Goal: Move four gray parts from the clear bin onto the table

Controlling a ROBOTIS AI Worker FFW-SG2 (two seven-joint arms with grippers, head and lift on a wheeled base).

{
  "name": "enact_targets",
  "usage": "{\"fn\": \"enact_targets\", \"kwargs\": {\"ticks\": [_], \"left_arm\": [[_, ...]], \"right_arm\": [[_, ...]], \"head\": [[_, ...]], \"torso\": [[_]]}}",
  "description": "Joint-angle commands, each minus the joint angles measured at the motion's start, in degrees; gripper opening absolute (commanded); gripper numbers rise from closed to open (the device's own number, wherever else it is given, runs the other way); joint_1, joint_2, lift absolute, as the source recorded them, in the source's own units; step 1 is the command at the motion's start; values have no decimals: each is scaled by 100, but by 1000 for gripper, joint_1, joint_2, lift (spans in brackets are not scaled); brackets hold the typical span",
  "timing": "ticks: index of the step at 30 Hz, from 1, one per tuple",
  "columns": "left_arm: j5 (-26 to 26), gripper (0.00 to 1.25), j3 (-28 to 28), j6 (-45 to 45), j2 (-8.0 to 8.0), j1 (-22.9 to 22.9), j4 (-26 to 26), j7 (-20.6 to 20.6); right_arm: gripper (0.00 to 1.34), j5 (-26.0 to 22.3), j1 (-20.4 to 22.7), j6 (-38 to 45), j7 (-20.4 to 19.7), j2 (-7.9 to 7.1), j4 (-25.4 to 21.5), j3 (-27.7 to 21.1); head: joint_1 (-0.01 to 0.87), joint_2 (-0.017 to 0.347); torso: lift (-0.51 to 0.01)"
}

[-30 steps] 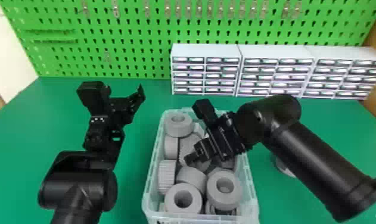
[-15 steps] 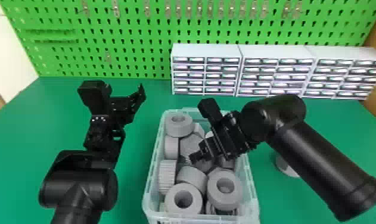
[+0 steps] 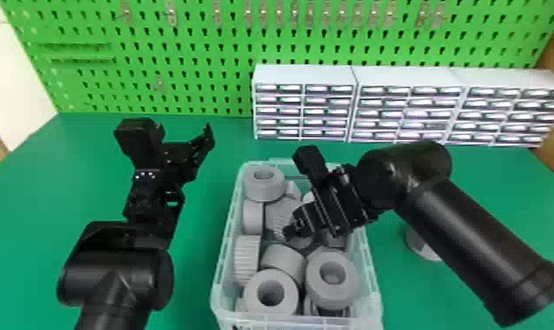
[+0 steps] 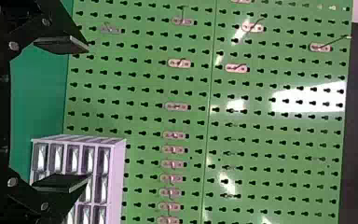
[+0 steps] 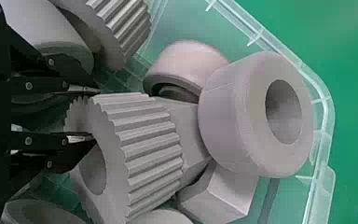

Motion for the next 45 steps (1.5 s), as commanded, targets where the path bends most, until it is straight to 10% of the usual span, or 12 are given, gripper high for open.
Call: {"fn": "enact_targets", "kwargs": {"ticks": [1, 45], "left_arm": [[0, 966, 0, 0, 0, 8, 0, 0], [-9, 966, 44, 0, 9, 70, 0, 0]], "right_arm": [[364, -22, -14, 0, -1, 0, 1, 5], [364, 312, -119, 729, -1, -35, -1695, -610]], "head": [[693, 72], [693, 72]], "torso": [[-52], [-52]]}}
